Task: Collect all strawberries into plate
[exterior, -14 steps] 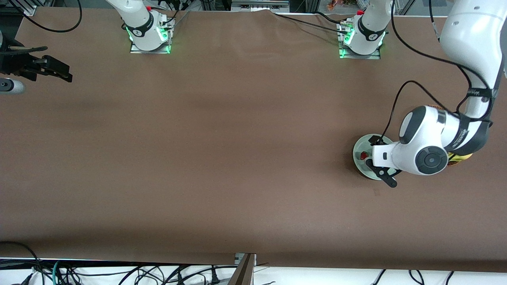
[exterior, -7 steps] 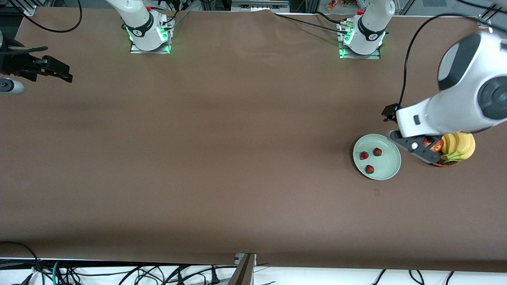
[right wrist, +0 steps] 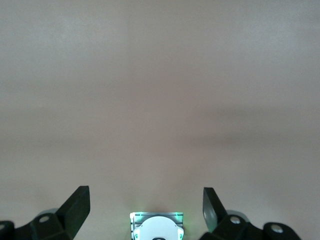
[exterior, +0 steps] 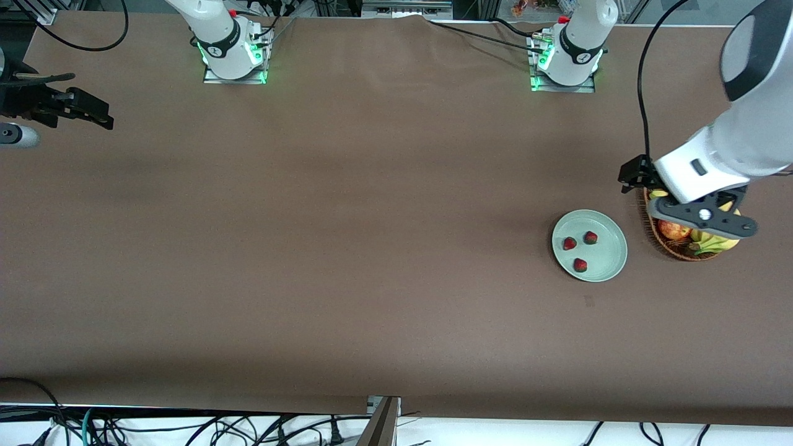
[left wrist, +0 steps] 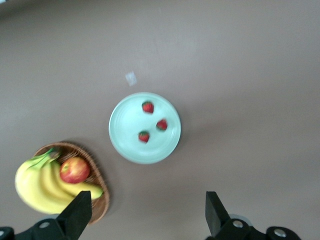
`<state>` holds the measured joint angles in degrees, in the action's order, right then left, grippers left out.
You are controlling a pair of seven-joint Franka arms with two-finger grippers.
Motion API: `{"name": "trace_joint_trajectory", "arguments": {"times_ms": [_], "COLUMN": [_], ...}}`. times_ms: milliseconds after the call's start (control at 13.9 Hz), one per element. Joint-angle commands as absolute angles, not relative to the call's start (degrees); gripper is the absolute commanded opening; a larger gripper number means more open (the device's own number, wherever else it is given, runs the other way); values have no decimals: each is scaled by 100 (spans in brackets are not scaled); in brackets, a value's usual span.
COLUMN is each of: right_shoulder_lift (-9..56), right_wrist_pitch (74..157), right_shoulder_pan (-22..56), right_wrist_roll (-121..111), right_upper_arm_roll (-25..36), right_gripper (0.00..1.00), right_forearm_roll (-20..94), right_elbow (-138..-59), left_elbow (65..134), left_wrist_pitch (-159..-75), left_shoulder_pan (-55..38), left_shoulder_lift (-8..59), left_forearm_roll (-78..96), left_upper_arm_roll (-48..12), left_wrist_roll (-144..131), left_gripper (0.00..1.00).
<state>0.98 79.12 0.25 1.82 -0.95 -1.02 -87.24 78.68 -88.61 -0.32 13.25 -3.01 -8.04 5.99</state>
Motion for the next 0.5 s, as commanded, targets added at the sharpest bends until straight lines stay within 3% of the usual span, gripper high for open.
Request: {"name": "trace_joint_trajectory", "arguments": {"times_ms": [0, 433], "right_shoulder_lift": [290, 360], "right_wrist_pitch": [7884, 7866], "right_shoulder_pan": [-44, -35], "right_wrist_roll": [97, 88], "right_upper_arm_roll": [-167, -167], "right_gripper": [100, 100], "right_forearm_roll": [-193, -185], "right_elbow": [-8421, -8288], "left_elbow": [9727, 9528], "left_wrist_pitch": [-9606, -9571], "left_shoulder_pan": [-88, -9], "left_shoulder_lift": [-173, -27], "left_forearm_roll": [52, 44], "left_upper_arm_roll": [-501, -510], "left_wrist_roll": [81, 44], "left_gripper": [100, 100]}}
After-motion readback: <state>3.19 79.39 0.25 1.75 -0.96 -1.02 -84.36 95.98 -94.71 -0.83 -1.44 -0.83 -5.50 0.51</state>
